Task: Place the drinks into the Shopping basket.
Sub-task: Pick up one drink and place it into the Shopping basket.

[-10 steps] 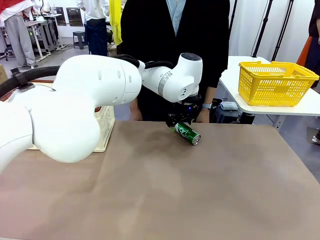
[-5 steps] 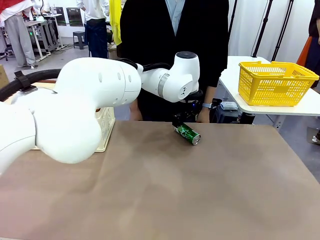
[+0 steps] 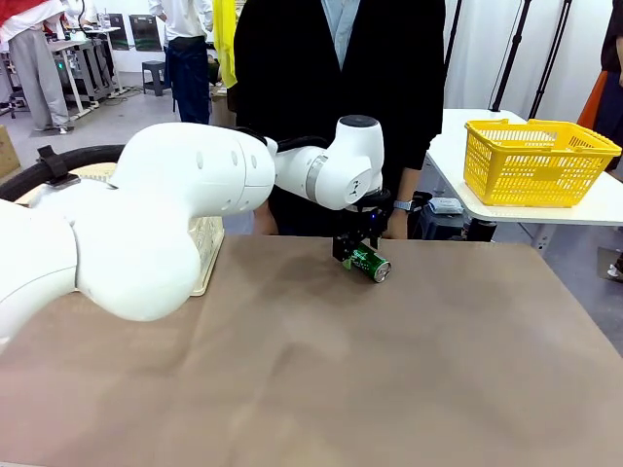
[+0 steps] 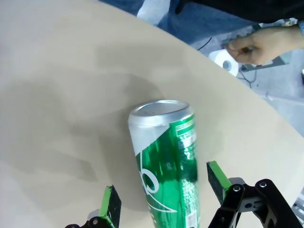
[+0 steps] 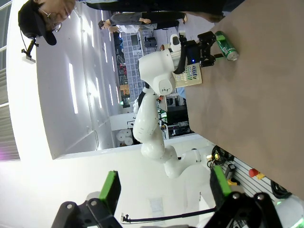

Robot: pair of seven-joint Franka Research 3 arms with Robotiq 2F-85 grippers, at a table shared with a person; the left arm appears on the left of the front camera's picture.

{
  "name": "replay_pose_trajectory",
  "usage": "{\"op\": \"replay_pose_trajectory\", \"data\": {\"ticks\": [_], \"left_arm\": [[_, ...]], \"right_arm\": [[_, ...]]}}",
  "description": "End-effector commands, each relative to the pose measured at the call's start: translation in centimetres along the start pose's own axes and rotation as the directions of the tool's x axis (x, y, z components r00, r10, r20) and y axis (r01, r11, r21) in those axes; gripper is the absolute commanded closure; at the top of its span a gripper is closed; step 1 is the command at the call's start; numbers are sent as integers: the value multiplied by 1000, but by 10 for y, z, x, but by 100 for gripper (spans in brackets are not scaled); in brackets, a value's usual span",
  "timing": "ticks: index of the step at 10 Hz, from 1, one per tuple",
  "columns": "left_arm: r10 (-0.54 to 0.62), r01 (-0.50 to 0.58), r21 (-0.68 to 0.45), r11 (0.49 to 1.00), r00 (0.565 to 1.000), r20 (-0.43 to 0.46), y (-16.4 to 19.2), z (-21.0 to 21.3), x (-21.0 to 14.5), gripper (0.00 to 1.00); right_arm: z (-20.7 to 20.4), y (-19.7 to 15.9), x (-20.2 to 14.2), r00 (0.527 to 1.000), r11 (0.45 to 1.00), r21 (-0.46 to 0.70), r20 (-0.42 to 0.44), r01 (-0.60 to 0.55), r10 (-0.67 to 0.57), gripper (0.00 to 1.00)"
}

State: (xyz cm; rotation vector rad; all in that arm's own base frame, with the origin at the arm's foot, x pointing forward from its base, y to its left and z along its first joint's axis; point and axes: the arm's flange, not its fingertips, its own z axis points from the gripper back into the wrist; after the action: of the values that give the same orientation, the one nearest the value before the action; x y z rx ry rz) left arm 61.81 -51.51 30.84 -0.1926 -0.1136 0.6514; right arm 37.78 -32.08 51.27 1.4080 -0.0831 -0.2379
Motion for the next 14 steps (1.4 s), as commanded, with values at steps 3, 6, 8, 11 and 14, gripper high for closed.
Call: {"op": "replay_pose_trajectory", "data": {"ticks": [3,6,8,11,14], "left_arm": [[7,-5,36,999,999,-49,-9,-5,6,0],[9,-7,38,999,999,-42,-8,-4,5,100],[12,-11,32,999,999,-39,-7,-4,5,100],[11,-9,38,999,999,-42,-7,-5,6,100],[26,-24,47,999,998,-50,-3,-4,11,100]], "right_arm": [[-2,2,-1,1000,1000,-11,4,9,-9,0],[-2,2,-1,1000,1000,-11,4,9,-9,0],[-2,2,-1,1000,1000,-11,4,9,-9,0],[-2,2,-1,1000,1000,-11,4,9,-9,0],[-2,2,-1,1000,1000,-11,4,9,-9,0]]}}
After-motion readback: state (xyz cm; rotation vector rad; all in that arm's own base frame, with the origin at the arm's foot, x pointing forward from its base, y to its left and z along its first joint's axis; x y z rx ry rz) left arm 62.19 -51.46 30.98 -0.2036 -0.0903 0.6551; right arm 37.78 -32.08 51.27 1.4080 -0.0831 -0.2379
